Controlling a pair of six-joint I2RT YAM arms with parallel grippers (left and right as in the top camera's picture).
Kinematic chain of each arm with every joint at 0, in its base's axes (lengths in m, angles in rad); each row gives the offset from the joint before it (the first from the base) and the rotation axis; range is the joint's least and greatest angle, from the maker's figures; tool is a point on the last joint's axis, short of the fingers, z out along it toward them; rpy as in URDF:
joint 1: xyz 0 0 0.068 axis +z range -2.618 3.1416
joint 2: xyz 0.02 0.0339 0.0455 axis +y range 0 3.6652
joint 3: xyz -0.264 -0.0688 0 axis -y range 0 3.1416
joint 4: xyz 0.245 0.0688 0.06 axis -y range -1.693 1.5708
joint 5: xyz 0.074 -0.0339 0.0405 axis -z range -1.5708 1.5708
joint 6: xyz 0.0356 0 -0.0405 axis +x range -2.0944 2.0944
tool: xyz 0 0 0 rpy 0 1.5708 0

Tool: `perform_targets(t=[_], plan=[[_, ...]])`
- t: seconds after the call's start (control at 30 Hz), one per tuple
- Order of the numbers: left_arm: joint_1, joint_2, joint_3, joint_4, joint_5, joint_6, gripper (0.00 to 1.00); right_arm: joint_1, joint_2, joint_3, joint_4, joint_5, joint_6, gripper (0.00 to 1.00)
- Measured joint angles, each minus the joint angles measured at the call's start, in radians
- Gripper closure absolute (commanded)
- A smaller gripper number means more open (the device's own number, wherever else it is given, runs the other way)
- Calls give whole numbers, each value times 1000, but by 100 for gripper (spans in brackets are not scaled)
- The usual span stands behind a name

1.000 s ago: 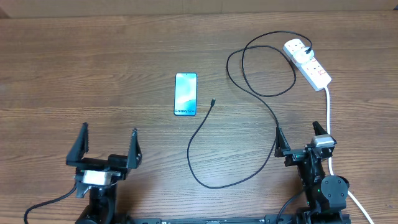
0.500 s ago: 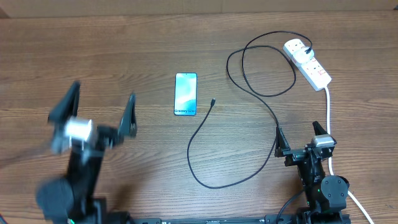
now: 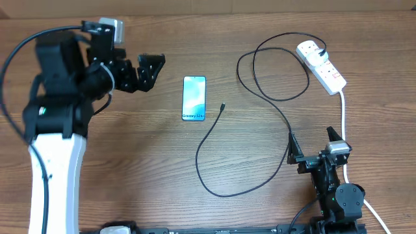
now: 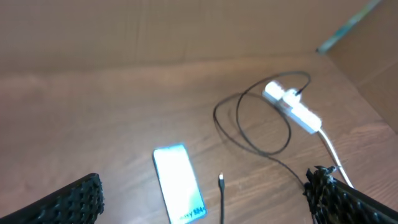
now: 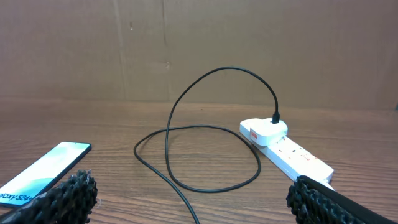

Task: Plug charger to phone and switch on socket
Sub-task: 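Raise the left arm and move the left gripper over the phone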

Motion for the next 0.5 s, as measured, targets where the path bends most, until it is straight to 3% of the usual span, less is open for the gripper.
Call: perform_targets(t=[0.13, 0.27, 0.5], plan=[[-107, 90, 92, -156, -183, -59, 0, 0, 0, 0, 0, 0, 0, 0], [-235, 206, 320, -369, -391, -135, 0, 0, 0, 0, 0, 0, 0, 0], [-276, 441, 658, -662, -540, -250, 1, 0, 0, 0, 0, 0, 0, 0]])
